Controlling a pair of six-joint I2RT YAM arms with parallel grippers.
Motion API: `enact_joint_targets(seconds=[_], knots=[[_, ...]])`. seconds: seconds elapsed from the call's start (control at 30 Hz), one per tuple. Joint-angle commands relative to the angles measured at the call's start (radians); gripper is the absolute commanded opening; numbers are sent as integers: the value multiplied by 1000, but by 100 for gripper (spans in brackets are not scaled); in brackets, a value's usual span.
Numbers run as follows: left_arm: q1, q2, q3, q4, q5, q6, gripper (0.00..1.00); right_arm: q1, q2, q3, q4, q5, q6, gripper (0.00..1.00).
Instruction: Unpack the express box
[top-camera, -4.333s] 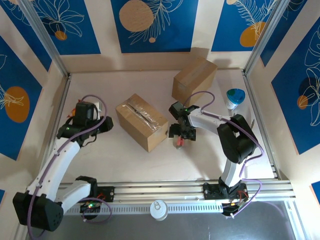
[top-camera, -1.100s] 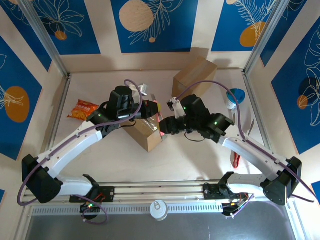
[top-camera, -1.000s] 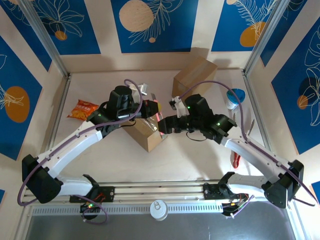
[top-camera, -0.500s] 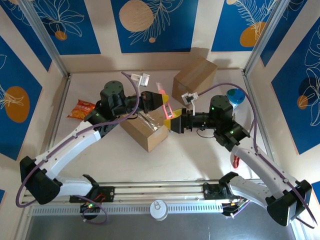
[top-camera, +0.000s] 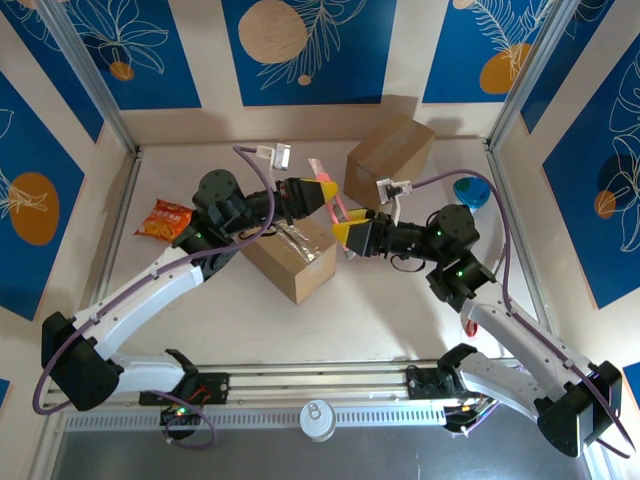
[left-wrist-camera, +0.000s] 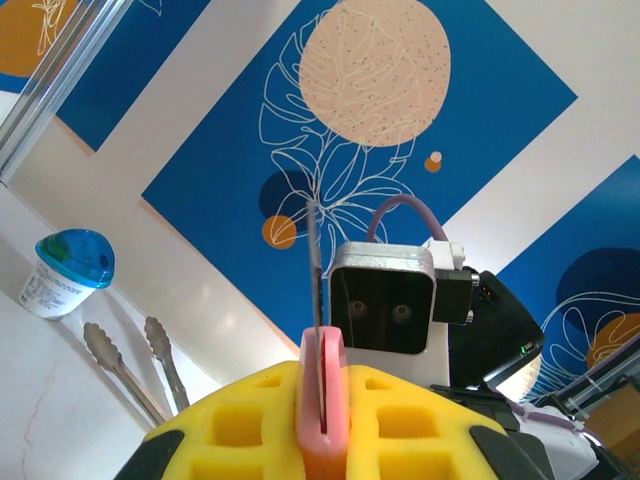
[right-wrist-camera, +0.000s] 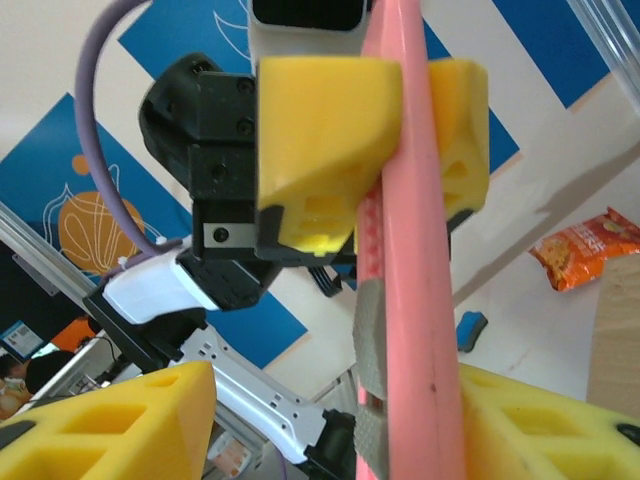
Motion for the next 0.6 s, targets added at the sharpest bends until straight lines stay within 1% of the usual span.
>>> enact_joint_targets(seconds=[0.0,0.3,0.57], knots=[[-7,-26,-6,69,2,-17,0,13,15,15,70,27,42,55],[-10,-25,-7,55,6,-12,0,45,61,41,101,36,51,46],[-10,-26,-6,23,17,-4,0,45,46,48,82,57,38,43]])
